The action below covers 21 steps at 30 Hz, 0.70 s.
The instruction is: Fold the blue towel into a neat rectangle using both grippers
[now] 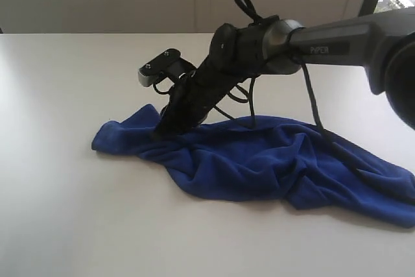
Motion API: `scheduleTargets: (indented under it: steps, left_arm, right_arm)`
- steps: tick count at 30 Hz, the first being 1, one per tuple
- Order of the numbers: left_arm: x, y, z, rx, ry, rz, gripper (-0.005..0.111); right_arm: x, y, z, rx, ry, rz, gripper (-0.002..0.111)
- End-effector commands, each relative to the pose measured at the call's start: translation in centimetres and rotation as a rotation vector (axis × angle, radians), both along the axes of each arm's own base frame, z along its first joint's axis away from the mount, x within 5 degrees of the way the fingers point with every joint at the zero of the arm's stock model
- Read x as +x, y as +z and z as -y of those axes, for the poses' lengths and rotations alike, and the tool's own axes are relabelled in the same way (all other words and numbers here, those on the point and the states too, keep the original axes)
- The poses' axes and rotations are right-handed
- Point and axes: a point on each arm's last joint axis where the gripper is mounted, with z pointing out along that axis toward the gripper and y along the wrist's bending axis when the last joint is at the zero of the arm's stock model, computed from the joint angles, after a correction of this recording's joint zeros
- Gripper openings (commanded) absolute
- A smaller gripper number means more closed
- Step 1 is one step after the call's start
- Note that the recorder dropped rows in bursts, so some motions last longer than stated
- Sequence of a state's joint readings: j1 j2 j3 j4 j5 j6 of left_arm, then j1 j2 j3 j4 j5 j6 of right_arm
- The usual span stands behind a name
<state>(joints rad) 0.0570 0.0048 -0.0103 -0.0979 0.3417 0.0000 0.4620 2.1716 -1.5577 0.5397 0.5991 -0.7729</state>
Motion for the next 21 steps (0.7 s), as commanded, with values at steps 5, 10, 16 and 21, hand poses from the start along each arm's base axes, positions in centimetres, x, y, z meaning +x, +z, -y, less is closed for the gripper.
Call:
scheduleTargets:
  steps: [5,10,16,21]
  left_arm:
    - [-0.1,-0.5,0.0,-0.008,0.000,-0.023,0.000]
    - [-0.1,-0.5,0.0,-0.008,0.000,-0.023,0.000]
    - [-0.1,-0.5,0.0,-0.008,0.000,-0.023,0.000]
    - [-0.1,-0.5,0.0,-0.008,0.000,-0.023,0.000]
  right_arm:
    - [0.9,7.2,0.3,0.098,-0.090,0.307,0.000]
    - [1.4,10.3,1.5,0.171,-0.201,0.403,0.000]
    - [3.1,8.5,3.6,0.193,-0.335,0.350,0.000]
    - [5.2,6.1,6.1,0.218,-0.491,0.336,0.001]
